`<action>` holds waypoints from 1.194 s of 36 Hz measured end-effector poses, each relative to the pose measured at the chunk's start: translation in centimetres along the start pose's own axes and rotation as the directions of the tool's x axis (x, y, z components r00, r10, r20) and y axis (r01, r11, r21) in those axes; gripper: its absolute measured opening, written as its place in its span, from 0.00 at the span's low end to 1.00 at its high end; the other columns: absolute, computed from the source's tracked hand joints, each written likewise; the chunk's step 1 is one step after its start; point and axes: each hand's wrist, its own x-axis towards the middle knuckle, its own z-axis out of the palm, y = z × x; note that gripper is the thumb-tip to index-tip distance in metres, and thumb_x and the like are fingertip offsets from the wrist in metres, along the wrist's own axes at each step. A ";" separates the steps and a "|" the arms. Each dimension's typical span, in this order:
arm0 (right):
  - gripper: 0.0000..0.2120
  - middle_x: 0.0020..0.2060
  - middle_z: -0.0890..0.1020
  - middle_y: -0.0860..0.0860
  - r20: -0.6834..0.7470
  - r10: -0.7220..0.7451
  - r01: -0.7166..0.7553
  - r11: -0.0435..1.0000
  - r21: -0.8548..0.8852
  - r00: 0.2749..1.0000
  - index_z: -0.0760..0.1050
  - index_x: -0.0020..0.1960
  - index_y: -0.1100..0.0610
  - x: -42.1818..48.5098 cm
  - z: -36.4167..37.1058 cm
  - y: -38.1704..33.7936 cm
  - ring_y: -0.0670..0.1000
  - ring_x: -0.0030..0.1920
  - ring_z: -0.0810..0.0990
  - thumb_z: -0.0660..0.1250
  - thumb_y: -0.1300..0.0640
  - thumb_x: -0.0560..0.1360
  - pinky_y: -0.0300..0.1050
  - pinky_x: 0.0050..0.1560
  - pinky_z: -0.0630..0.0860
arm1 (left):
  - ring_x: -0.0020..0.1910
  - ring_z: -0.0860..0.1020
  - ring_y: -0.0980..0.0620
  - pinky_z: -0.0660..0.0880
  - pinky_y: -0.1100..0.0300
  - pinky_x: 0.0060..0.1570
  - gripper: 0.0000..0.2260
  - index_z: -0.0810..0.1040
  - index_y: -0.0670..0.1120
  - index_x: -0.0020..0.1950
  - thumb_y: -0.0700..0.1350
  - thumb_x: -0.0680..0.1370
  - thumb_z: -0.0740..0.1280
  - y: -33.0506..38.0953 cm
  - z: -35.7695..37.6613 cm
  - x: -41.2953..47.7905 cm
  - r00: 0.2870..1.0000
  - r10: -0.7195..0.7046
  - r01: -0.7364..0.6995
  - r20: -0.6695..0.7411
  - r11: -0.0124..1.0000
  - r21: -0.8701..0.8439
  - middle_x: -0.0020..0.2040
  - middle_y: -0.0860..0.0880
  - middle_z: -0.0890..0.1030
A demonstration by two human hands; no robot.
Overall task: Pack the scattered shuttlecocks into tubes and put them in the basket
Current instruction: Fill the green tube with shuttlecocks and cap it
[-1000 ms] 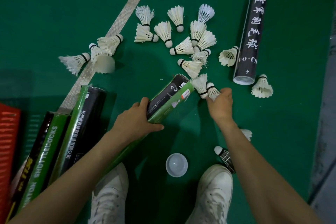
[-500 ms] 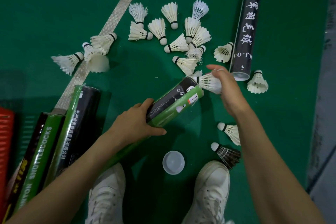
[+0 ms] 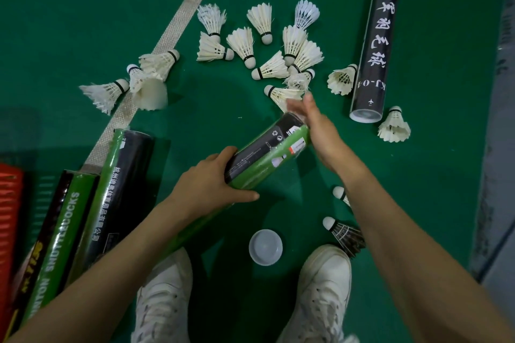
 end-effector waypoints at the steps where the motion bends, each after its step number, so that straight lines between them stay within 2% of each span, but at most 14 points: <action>1: 0.23 0.62 0.76 0.48 -0.144 -0.036 0.033 0.999 -0.018 0.989 0.73 0.65 0.48 0.4 0.1 -0.2 0.48 0.63 0.73 0.47 0.40 0.81 0.54 0.70 0.65 | 0.50 0.76 0.48 0.76 0.51 0.51 0.37 0.64 0.57 0.65 0.68 0.63 0.73 0.1 0.0 0.3 1.000 -0.016 0.016 -0.008 1.000 0.004 0.56 0.52 0.76; 3: 0.17 0.59 0.76 0.51 -0.357 -0.145 0.086 0.980 -0.177 0.923 0.73 0.64 0.55 1.3 0.1 -0.1 0.50 0.62 0.71 0.55 0.49 0.82 0.48 0.68 0.66 | 0.50 0.76 0.47 0.76 0.51 0.51 0.36 0.64 0.56 0.65 0.68 0.64 0.73 0.1 0.0 0.9 0.998 -0.055 0.055 -0.018 0.998 0.014 0.55 0.50 0.75; 4: 0.16 0.62 0.74 0.53 -0.374 -0.208 0.084 0.944 -0.320 0.904 0.72 0.65 0.56 1.8 -0.1 0.2 0.52 0.65 0.68 0.58 0.52 0.81 0.46 0.69 0.63 | 0.49 0.76 0.47 0.75 0.51 0.51 0.36 0.64 0.56 0.64 0.68 0.63 0.73 0.0 0.0 1.1 0.997 -0.072 0.072 -0.021 0.997 0.020 0.55 0.50 0.75; 7: 0.19 0.70 0.65 0.56 -0.209 -0.238 0.022 0.708 -0.706 0.948 0.70 0.68 0.55 3.4 -0.3 1.8 0.58 0.74 0.54 0.63 0.55 0.78 0.51 0.73 0.52 | 0.49 0.77 0.46 0.75 0.51 0.51 0.36 0.64 0.55 0.64 0.68 0.63 0.72 -0.6 -0.1 1.1 0.994 -0.107 0.108 -0.023 0.993 0.056 0.54 0.49 0.75; 10: 0.21 0.74 0.57 0.57 -0.151 -0.145 -0.037 0.590 -0.806 0.978 0.68 0.69 0.56 3.7 -0.4 3.0 0.59 0.76 0.46 0.65 0.55 0.77 0.56 0.74 0.46 | 0.50 0.76 0.45 0.75 0.51 0.52 0.37 0.63 0.55 0.66 0.67 0.64 0.73 -1.5 0.0 0.9 0.990 -0.141 0.142 -0.011 0.988 0.059 0.55 0.49 0.75; 14: 0.19 0.72 0.60 0.59 -0.198 -0.133 -0.093 0.551 -0.829 0.971 0.70 0.66 0.61 3.3 -0.5 4.1 0.60 0.75 0.50 0.64 0.57 0.77 0.56 0.73 0.53 | 0.50 0.77 0.44 0.76 0.49 0.53 0.38 0.63 0.54 0.66 0.68 0.64 0.73 -2.2 0.2 0.6 0.986 -0.169 0.169 -0.006 0.984 0.052 0.56 0.47 0.75; 16: 0.16 0.71 0.63 0.59 -0.232 -0.182 -0.079 0.601 -0.795 0.956 0.74 0.61 0.63 3.0 -0.5 4.4 0.59 0.74 0.53 0.65 0.56 0.77 0.54 0.73 0.54 | 0.51 0.77 0.44 0.75 0.50 0.53 0.38 0.62 0.54 0.67 0.69 0.64 0.72 -2.0 0.3 0.5 0.986 -0.168 0.168 0.000 0.984 0.063 0.56 0.47 0.75; 19: 0.11 0.69 0.66 0.56 -0.373 -0.282 0.008 0.807 -0.591 0.884 0.78 0.52 0.62 2.6 -0.8 3.9 0.56 0.72 0.57 0.68 0.54 0.75 0.45 0.72 0.53 | 0.52 0.77 0.45 0.75 0.51 0.53 0.40 0.61 0.54 0.68 0.70 0.63 0.71 -1.7 0.3 0.4 0.988 -0.153 0.152 0.005 0.986 0.073 0.58 0.47 0.75; 23: 0.10 0.66 0.69 0.50 -0.570 -0.117 0.078 0.993 -0.092 0.813 0.76 0.49 0.59 1.6 -1.4 1.3 0.50 0.69 0.64 0.69 0.52 0.75 0.34 0.65 0.58 | 0.54 0.78 0.44 0.76 0.48 0.55 0.43 0.58 0.55 0.70 0.74 0.63 0.66 -1.2 0.2 0.3 0.993 -0.114 0.114 -0.011 0.991 0.071 0.60 0.46 0.74; 28: 0.09 0.64 0.66 0.45 -0.564 -0.166 0.173 0.984 -0.040 0.809 0.74 0.54 0.54 0.3 -2.0 0.5 0.49 0.70 0.64 0.66 0.51 0.77 0.42 0.72 0.60 | 0.54 0.78 0.43 0.76 0.45 0.55 0.44 0.56 0.57 0.72 0.80 0.63 0.57 -0.7 0.1 0.0 0.996 -0.075 0.076 -0.044 0.996 0.036 0.61 0.46 0.75; 32: 0.24 0.68 0.67 0.44 -0.435 -0.113 0.146 0.988 0.043 0.893 0.68 0.70 0.57 -0.4 -1.5 0.4 0.46 0.69 0.68 0.64 0.50 0.77 0.41 0.71 0.63 | 0.55 0.77 0.44 0.76 0.47 0.55 0.44 0.55 0.57 0.73 0.79 0.64 0.58 -0.1 -0.2 -0.1 0.999 -0.027 0.029 -0.033 0.998 0.053 0.62 0.47 0.74; 36: 0.17 0.56 0.79 0.42 -0.312 -0.103 0.140 0.985 0.098 0.944 0.72 0.67 0.53 -0.8 -1.6 0.2 0.39 0.58 0.76 0.63 0.54 0.78 0.33 0.60 0.69 | 0.54 0.77 0.46 0.76 0.48 0.55 0.44 0.56 0.57 0.73 0.78 0.64 0.59 0.1 -0.5 -0.3 0.999 0.011 -0.009 -0.032 0.999 0.045 0.62 0.48 0.74; 40: 0.13 0.47 0.78 0.33 -0.280 -0.124 0.149 0.987 0.068 0.952 0.74 0.61 0.48 -1.2 -2.2 0.3 0.29 0.48 0.75 0.62 0.58 0.78 0.28 0.52 0.68 | 0.54 0.77 0.47 0.77 0.49 0.54 0.46 0.54 0.60 0.72 0.81 0.60 0.53 -0.1 -0.6 -0.4 0.999 0.041 -0.040 -0.029 0.999 0.036 0.62 0.49 0.74; 43: 0.15 0.50 0.78 0.34 -0.222 -0.111 0.119 0.993 0.023 0.969 0.75 0.63 0.49 -1.6 -2.5 -0.3 0.29 0.50 0.75 0.60 0.60 0.78 0.29 0.54 0.69 | 0.53 0.77 0.47 0.77 0.51 0.53 0.46 0.53 0.60 0.73 0.81 0.59 0.53 0.1 -0.3 -0.4 0.998 0.058 -0.057 -0.021 0.997 0.055 0.62 0.50 0.74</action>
